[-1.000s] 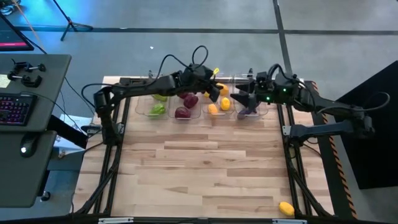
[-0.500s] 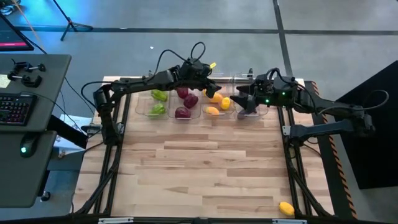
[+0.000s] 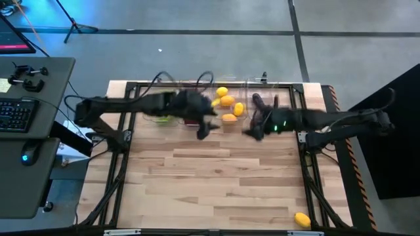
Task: Sort produce into baskets
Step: Put the yellow lemon into the middle right transparent bin
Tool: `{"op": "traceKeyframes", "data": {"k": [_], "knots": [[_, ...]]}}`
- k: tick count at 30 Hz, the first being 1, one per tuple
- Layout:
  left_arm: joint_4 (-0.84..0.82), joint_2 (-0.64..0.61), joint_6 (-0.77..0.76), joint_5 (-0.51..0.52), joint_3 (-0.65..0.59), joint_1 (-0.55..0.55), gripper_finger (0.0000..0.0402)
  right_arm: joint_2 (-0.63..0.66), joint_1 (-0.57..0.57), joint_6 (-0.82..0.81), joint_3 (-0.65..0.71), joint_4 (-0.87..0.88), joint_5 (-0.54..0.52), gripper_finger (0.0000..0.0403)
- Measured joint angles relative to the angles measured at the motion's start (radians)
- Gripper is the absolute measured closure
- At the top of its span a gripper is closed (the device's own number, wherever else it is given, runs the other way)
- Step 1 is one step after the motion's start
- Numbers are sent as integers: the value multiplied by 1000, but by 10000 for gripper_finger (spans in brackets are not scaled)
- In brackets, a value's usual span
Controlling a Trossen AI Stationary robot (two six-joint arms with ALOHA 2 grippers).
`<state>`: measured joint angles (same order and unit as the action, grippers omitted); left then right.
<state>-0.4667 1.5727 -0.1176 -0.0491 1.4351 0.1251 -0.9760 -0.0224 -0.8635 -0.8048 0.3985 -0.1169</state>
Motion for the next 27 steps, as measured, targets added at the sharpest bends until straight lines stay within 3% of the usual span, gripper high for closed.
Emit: {"op": "traceKeyframes", "data": {"k": [5,11,18,22,27], "knots": [[100,-156,-62,140,-247,-116,140,0,233,-333,186,2,121,15],[261,-336,-287,152,-491,-174,140,-12,547,-717,243,34,192,15],[246,-381,-356,237,-572,-197,140,-173,773,-974,231,76,410,15],[251,-379,-376,243,-573,-198,140,-276,816,-1057,231,46,537,15],[244,-377,-360,244,-573,-197,140,-370,852,-1176,231,-51,610,15]]}}
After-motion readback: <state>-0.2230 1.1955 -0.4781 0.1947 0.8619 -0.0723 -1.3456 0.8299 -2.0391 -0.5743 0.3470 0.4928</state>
